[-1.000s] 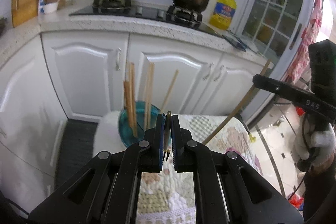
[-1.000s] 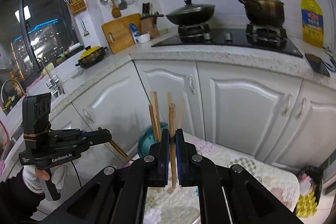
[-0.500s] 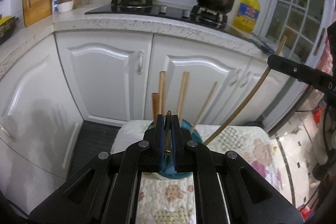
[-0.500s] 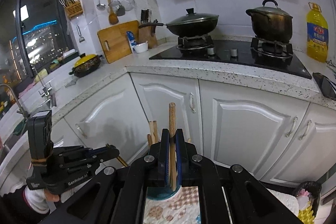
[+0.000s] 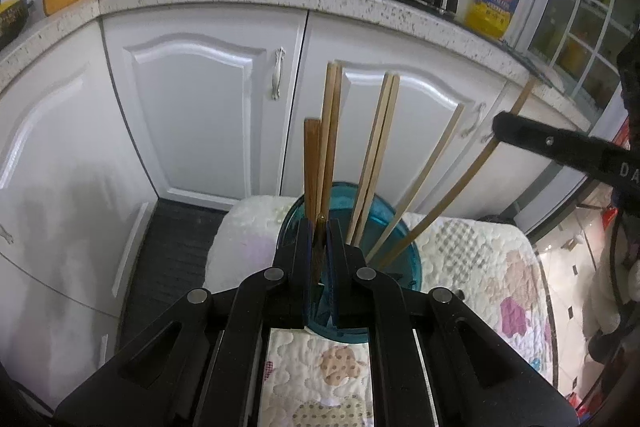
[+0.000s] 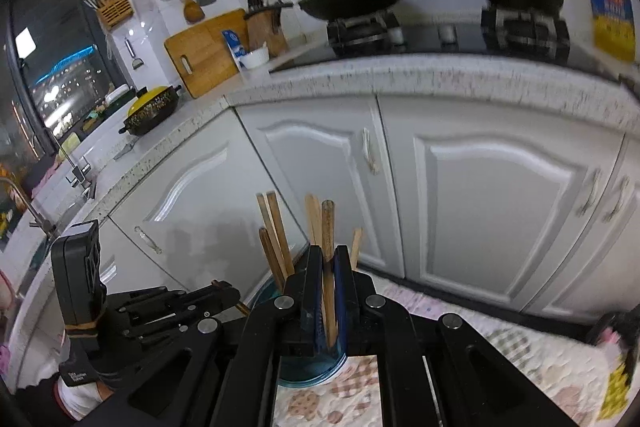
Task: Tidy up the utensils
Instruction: 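Lower the fork and chopstick into the holder and open both grippers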
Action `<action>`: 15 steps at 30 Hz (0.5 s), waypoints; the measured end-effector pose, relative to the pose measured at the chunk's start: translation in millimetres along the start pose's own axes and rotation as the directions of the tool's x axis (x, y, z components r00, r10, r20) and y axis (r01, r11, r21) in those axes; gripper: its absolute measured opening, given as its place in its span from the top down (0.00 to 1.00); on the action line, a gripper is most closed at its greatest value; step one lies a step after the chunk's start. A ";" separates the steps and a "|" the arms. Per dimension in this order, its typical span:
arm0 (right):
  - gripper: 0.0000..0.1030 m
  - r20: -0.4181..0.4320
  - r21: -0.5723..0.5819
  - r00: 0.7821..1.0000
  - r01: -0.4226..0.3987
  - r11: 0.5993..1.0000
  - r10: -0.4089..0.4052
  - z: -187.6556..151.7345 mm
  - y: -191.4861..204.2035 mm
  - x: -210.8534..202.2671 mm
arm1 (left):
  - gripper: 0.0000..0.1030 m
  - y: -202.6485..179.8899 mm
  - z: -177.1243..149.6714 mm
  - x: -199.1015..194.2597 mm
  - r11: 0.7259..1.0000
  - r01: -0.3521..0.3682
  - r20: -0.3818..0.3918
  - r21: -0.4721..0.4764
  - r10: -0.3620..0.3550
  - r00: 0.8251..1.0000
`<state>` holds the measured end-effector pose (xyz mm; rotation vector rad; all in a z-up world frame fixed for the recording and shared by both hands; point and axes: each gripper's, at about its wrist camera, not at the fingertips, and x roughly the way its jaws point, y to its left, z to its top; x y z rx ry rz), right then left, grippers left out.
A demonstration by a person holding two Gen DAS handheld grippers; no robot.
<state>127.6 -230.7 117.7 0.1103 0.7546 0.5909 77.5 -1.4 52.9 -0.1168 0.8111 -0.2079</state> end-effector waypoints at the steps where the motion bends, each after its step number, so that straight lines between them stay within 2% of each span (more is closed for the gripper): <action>1: 0.95 -0.010 0.003 1.000 0.000 1.000 0.000 -2.0 -1.7 4.0 | 0.95 1.0 -1.0 3.4 1.000 -0.003 -0.005 -0.002 0.003 1.000; 8: 0.95 -0.081 0.018 0.997 -0.002 1.000 0.004 -19.0 -9.5 32.6 | 0.95 2.2 -9.1 21.7 1.000 -0.015 -0.041 -0.013 0.014 0.999; 13: 0.94 -0.101 0.044 0.995 -0.003 0.999 0.007 -23.9 -17.7 38.5 | 0.95 2.9 -14.2 31.2 0.999 -0.021 -0.065 -0.024 0.020 0.998; 15: 0.88 -0.106 0.054 0.994 0.003 0.999 0.003 -25.2 -18.6 39.7 | 0.95 2.2 -15.3 33.0 0.999 -0.025 -0.069 -0.024 0.024 0.997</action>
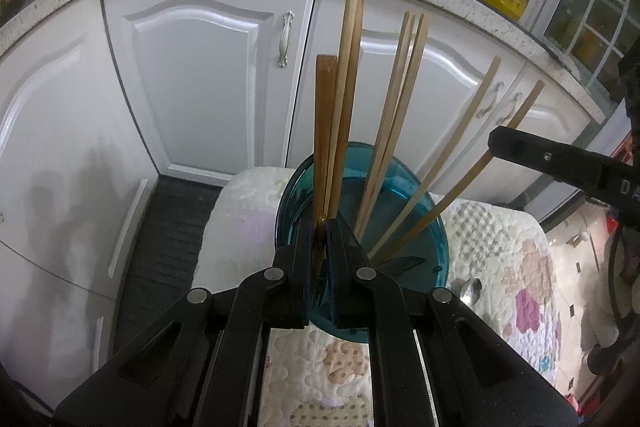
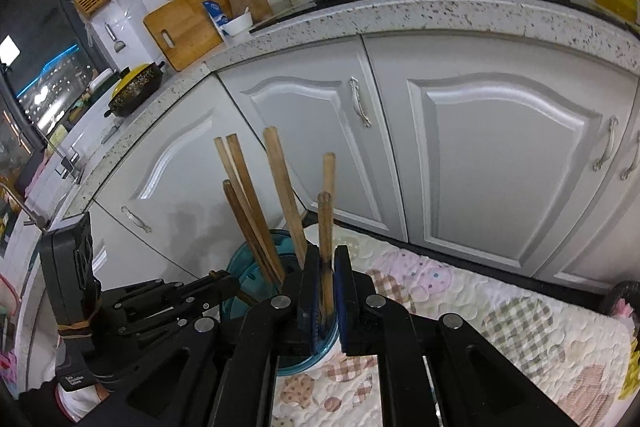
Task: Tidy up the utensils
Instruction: 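Lower the fork and chopstick into the holder and open both grippers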
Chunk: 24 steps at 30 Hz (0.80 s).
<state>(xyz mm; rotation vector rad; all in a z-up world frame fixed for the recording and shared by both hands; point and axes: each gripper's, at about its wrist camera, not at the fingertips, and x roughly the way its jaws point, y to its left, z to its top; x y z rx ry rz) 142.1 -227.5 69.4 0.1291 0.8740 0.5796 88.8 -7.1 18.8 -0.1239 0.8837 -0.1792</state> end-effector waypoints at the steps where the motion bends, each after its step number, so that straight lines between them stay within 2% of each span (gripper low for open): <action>1: 0.82 -0.001 0.000 1.000 0.002 1.000 -0.002 -1.3 -0.6 -0.3 | 0.95 -0.5 -0.5 0.6 1.000 -0.005 0.000 0.001 0.005 1.000; 3: 0.78 -0.003 -0.002 1.000 0.002 1.000 -0.002 -4.6 -1.1 -0.1 | 0.95 -0.7 -0.9 0.0 1.000 -0.011 0.003 0.000 0.011 1.000; 6: 0.77 -0.010 -0.003 1.000 -0.001 1.000 0.001 -8.4 -1.2 -0.1 | 0.93 -1.1 -1.0 -3.4 1.000 -0.009 0.012 -0.005 0.009 1.000; 24: 0.73 -0.001 -0.006 1.000 0.022 1.000 -0.022 -29.4 5.7 -20.6 | 0.68 -5.6 -10.1 -36.6 0.999 -0.034 0.083 -0.013 0.035 0.996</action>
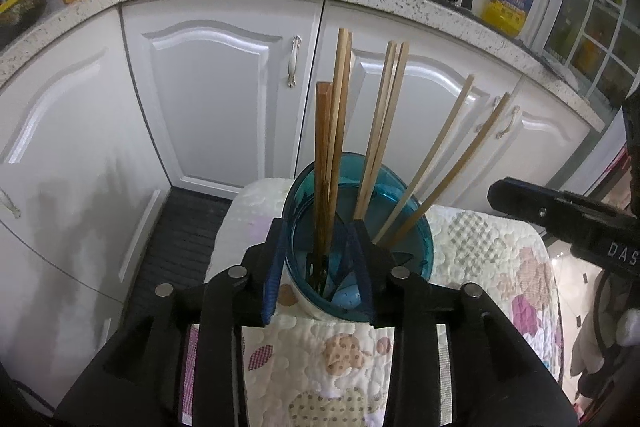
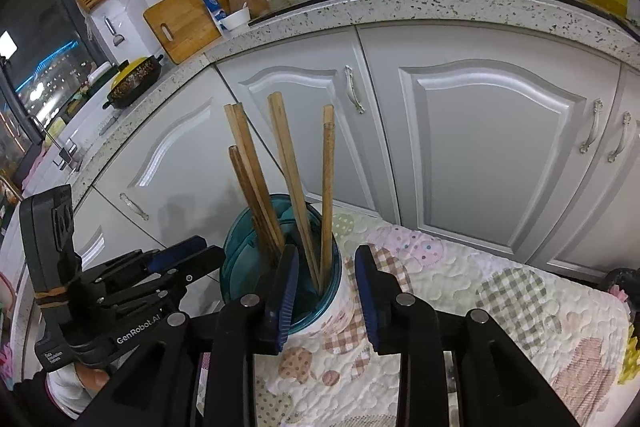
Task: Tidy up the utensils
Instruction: 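Lower the fork and chopstick into the holder and open both grippers, then move both open grippers to the spoon and white ladle on the cloth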
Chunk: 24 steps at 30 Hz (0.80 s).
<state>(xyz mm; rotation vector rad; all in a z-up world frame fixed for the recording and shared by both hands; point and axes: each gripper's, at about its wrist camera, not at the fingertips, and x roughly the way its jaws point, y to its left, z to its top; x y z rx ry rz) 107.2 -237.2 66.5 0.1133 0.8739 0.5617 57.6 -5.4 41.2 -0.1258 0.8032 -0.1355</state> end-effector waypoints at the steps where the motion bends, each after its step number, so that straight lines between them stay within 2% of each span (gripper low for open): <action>1: 0.72 0.003 -0.002 1.000 0.003 1.000 -0.003 -1.0 1.2 -2.0 | 0.66 -0.4 0.0 -1.9 1.000 -0.001 0.005 -0.001 0.001 1.000; 4: 0.68 0.015 -0.014 1.000 0.014 1.000 -0.014 -5.0 5.4 -9.4 | 0.65 -3.6 -3.0 -10.4 1.000 -0.003 0.022 0.003 0.003 1.000; 14: 0.66 0.019 -0.015 0.999 0.046 0.999 -0.045 -27.5 3.4 -34.1 | 0.65 -24.2 -18.8 -38.7 0.999 0.028 0.058 0.037 -0.030 0.998; 21: 0.62 -0.011 0.009 0.993 0.115 0.993 -0.115 -58.0 -25.4 -49.8 | 0.62 -40.4 -33.8 -47.1 0.995 0.077 0.048 0.055 -0.080 0.996; 24: 0.62 -0.051 0.039 0.988 0.151 0.988 -0.149 -77.6 -46.7 -46.3 | 0.62 -49.5 -40.9 -42.0 0.993 0.094 0.022 0.066 -0.096 0.995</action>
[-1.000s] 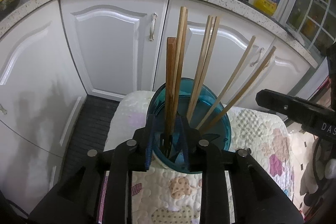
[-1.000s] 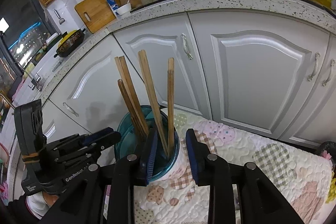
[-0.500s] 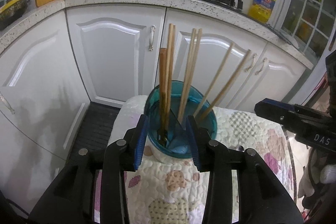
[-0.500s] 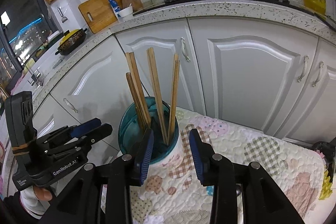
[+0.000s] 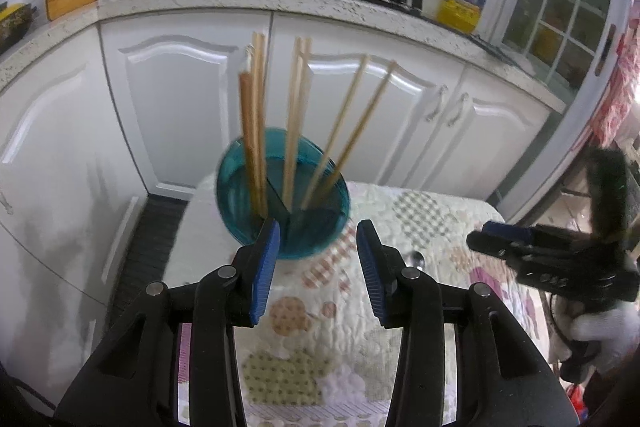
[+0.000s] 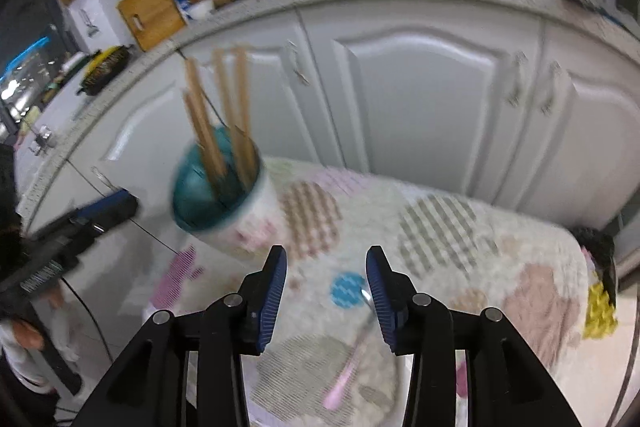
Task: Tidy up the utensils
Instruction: 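Move both open grippers to the spoon and white ladle on the cloth, then grasp the metal spoon with the left gripper while the right grasps the white ladle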
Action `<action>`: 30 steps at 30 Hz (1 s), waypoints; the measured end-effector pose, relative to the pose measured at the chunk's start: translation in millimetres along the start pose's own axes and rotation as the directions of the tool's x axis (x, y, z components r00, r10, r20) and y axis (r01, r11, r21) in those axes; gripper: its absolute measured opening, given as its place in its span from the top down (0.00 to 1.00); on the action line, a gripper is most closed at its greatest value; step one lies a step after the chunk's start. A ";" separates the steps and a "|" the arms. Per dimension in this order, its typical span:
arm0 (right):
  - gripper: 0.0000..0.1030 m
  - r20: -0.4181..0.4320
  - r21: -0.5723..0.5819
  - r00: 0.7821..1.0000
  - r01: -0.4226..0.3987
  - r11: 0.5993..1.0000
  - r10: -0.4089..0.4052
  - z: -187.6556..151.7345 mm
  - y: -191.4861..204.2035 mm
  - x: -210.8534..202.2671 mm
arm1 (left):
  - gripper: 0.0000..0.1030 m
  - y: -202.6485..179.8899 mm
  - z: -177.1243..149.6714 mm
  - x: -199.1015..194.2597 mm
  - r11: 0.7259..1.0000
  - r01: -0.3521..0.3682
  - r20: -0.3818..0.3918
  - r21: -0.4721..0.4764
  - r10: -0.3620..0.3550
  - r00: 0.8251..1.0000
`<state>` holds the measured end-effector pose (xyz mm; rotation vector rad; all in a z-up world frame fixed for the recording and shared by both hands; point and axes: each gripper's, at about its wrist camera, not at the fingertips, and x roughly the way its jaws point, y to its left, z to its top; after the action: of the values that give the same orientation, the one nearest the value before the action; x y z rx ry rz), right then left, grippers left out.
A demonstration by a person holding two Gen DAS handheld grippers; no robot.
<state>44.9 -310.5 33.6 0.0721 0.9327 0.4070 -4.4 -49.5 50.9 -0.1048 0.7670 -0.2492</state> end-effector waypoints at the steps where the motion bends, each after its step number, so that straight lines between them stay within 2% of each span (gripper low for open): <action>1: 0.62 -0.013 0.009 1.000 0.014 1.000 -0.013 -5.5 -6.3 3.5 | 0.62 -2.7 -2.4 2.6 1.000 0.005 -0.010 0.004 -0.005 1.000; 8: 0.62 -0.146 0.117 0.988 0.071 0.991 -0.053 -56.8 -55.4 46.7 | 0.62 -17.0 -17.9 20.5 0.999 0.031 -0.075 0.023 -0.029 0.997; 13: 0.64 -0.212 0.063 0.968 0.150 0.987 -0.134 -76.4 -59.3 77.9 | 0.62 -35.0 -26.6 34.5 0.996 0.059 -0.120 0.062 -0.051 0.991; 17: 0.79 -0.209 0.078 0.969 0.150 0.986 -0.130 -81.1 -65.9 88.8 | 0.61 -53.1 -33.9 50.6 0.992 0.089 -0.163 0.093 -0.073 0.984; 18: 0.87 -0.201 0.079 0.972 0.143 0.987 -0.125 -81.3 -67.4 87.5 | 0.59 -56.8 -35.7 55.5 0.990 0.096 -0.174 0.099 -0.077 0.982; 27: 0.87 -0.188 0.201 0.981 0.085 0.976 -0.046 -94.5 -105.2 60.2 | 0.59 -95.9 -49.8 124.9 0.974 0.182 -0.280 0.138 -0.138 0.950; 30: 0.87 -0.187 0.225 0.982 0.068 0.972 -0.026 -96.7 -112.9 58.8 | 0.59 -105.4 -49.8 146.9 0.971 0.191 -0.297 0.146 -0.142 0.944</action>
<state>34.0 -403.8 -95.8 0.2270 1.1586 0.2622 43.1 -189.7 -64.3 0.0325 1.0209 -0.4997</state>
